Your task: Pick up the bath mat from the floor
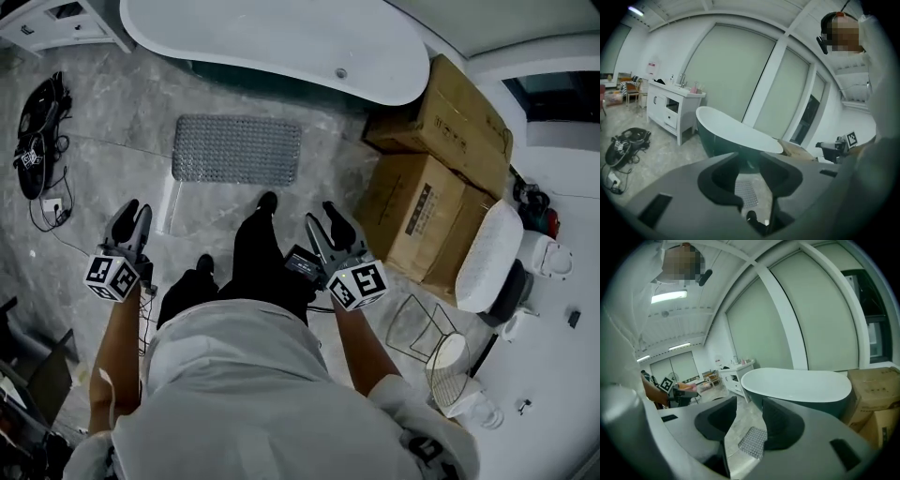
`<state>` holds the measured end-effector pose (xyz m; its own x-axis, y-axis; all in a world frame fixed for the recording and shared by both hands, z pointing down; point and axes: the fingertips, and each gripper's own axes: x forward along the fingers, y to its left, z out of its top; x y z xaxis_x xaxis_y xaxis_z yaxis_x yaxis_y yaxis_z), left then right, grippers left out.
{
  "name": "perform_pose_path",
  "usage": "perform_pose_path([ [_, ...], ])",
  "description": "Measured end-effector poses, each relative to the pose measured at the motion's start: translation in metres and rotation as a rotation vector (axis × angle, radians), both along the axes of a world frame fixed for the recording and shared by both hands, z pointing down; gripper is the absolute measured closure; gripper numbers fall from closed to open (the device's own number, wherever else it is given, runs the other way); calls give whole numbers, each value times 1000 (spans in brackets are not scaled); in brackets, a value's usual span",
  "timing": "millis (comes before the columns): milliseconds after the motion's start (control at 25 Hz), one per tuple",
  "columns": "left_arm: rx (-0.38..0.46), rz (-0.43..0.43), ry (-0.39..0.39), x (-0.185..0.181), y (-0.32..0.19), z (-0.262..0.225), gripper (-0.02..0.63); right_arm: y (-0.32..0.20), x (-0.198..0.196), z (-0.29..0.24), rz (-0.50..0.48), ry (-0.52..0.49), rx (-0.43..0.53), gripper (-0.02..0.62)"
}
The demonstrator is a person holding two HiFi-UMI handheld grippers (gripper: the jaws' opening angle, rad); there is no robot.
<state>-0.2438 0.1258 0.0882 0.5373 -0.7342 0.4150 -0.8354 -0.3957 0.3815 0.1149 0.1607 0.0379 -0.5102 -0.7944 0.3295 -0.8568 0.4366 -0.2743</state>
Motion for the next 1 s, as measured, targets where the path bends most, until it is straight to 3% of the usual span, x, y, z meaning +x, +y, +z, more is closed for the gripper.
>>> perform_pose_path([
  [120,-56,-41,-34,8,-36,23,466,-53,37,31,-21,-58,-61,407],
  [360,-159,-189,14,-3,-81,80,466,-116,87,118,0,-132,-178,407],
  [600,-318,-299,88,-31,-105,192,466,-137,108,228,126,-180,-319,407],
  [880,-509,-239,40,-54,-110,335,465,-113,107,371,133,-113,-484,406],
  [1000,-537,-186,-38,-62,-118,383,466,-115,105,428,135,-84,-522,407],
])
